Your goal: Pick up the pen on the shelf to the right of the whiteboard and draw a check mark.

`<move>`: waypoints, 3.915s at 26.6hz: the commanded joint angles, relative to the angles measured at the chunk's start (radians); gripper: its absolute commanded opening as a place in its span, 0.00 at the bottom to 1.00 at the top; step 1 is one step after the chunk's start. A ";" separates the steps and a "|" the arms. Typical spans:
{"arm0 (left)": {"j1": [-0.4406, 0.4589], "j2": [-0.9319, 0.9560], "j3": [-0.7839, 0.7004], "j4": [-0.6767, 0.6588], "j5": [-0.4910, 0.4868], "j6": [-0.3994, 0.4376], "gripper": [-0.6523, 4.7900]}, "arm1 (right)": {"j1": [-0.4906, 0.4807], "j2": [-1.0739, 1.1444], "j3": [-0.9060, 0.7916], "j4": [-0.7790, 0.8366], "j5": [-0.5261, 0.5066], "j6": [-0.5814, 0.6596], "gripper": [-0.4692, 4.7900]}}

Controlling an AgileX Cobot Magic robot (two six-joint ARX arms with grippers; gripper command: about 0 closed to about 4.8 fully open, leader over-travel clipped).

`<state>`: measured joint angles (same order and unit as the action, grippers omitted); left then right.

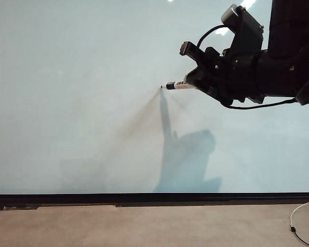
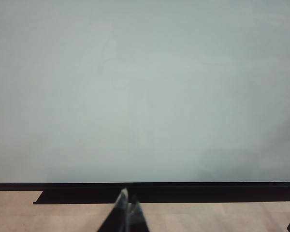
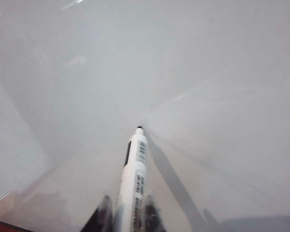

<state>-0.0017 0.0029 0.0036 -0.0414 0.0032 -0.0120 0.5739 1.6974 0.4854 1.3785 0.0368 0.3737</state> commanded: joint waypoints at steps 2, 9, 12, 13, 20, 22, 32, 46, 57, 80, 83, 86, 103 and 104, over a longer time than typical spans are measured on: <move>0.000 0.000 0.003 0.013 0.000 0.004 0.11 | 0.000 -0.002 0.005 0.011 0.035 -0.003 0.08; 0.000 0.000 0.003 0.013 0.000 0.004 0.11 | 0.000 -0.002 0.004 -0.005 0.054 -0.003 0.08; 0.000 0.000 0.003 0.013 0.000 0.004 0.11 | 0.000 -0.002 0.002 -0.023 0.066 -0.003 0.08; 0.000 0.000 0.003 0.013 0.000 0.004 0.11 | 0.000 -0.002 0.001 -0.023 0.067 -0.004 0.08; 0.000 0.000 0.003 0.013 0.000 0.004 0.11 | 0.000 -0.002 -0.004 -0.029 0.089 -0.008 0.08; 0.000 0.000 0.003 0.013 0.000 0.004 0.11 | 0.000 -0.002 -0.004 -0.039 0.098 -0.008 0.08; 0.000 0.000 0.003 0.013 0.000 0.004 0.11 | 0.000 -0.002 -0.044 -0.036 0.146 -0.008 0.08; 0.000 0.000 0.003 0.013 0.000 0.004 0.11 | 0.000 -0.002 -0.046 -0.034 0.148 -0.032 0.08; 0.000 0.000 0.003 0.013 0.000 0.004 0.11 | 0.000 -0.002 -0.046 -0.035 0.145 -0.112 0.08; 0.000 0.000 0.003 0.013 0.000 0.004 0.11 | 0.000 -0.002 -0.046 -0.038 0.150 -0.370 0.08; 0.000 0.000 0.003 0.013 0.000 0.004 0.11 | 0.000 -0.002 -0.046 -0.038 0.153 -0.398 0.08; 0.000 0.000 0.003 0.013 0.000 0.004 0.11 | 0.000 -0.002 -0.046 -0.037 0.157 -0.426 0.08; 0.000 0.000 0.003 0.013 0.000 0.004 0.11 | 0.000 -0.014 -0.045 -0.005 0.181 -0.537 0.08; 0.000 0.000 0.003 0.013 0.000 0.004 0.11 | 0.000 -0.019 -0.046 -0.007 0.183 -0.540 0.08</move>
<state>-0.0017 0.0029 0.0036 -0.0414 0.0032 -0.0120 0.5766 1.6939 0.4351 1.3361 0.1768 -0.1551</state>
